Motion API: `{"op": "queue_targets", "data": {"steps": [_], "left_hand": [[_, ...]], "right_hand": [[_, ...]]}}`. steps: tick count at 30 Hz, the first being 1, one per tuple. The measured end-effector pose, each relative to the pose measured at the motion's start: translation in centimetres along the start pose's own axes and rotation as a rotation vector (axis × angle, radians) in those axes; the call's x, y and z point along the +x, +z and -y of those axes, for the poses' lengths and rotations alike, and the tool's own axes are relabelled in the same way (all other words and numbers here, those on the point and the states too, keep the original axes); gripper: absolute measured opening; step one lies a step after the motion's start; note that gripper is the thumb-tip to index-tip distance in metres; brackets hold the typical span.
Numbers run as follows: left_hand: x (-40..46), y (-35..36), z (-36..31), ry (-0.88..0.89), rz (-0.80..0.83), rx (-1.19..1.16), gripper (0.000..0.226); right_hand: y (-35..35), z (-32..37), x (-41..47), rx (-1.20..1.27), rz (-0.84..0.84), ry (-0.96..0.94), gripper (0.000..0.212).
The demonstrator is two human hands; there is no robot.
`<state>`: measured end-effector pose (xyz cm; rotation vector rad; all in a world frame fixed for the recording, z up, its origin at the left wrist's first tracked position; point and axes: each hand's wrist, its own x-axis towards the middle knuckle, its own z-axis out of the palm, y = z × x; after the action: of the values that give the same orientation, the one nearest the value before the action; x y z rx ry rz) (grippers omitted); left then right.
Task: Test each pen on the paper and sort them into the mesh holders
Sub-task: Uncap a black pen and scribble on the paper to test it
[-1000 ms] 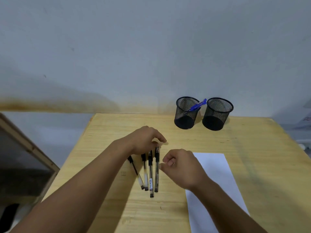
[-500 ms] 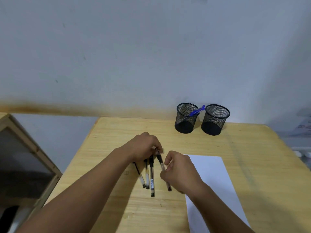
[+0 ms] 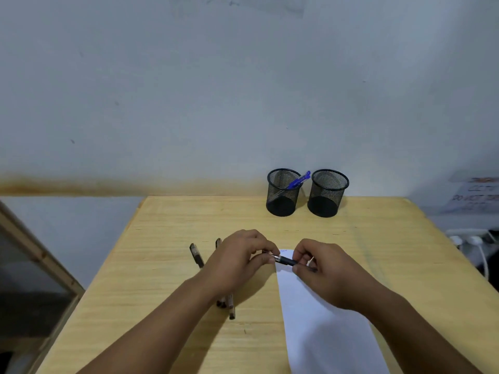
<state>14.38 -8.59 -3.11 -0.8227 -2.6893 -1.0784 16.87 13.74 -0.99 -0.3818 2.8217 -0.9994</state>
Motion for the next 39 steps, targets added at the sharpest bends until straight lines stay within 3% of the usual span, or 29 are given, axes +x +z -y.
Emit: {"op": "queue_targets", "data": {"steps": [13,18,28,34,39], "left_hand": [[-0.5,1.7,-2.1,-0.078,-0.113,-0.079,0.014],[-0.7,1.6,-2.0,-0.144,-0.059,-0.033,0.017],[-0.5,1.3,-1.3,-0.091,-0.064,0.001,0.013],[-0.5,1.0,0.9,-0.317,-0.183,-0.005,0.012],[0.2,1.6,1.7,-0.476,-0.183,0.188,0.020]], "right_hand": [[-0.1,-0.6,-0.7,0.078,-0.125,-0.130,0.006],[0.6,-0.9,-0.6,0.091,-0.125,-0.107,0.009],[1.2,-0.9,-0.4,0.091,-0.153,-0.063,0.013],[1.3,-2.3,-0.1,0.181,-0.219,0.051,0.012],[2.5,-3.1,0.0,0.334,-0.233,0.202,0.021]]}}
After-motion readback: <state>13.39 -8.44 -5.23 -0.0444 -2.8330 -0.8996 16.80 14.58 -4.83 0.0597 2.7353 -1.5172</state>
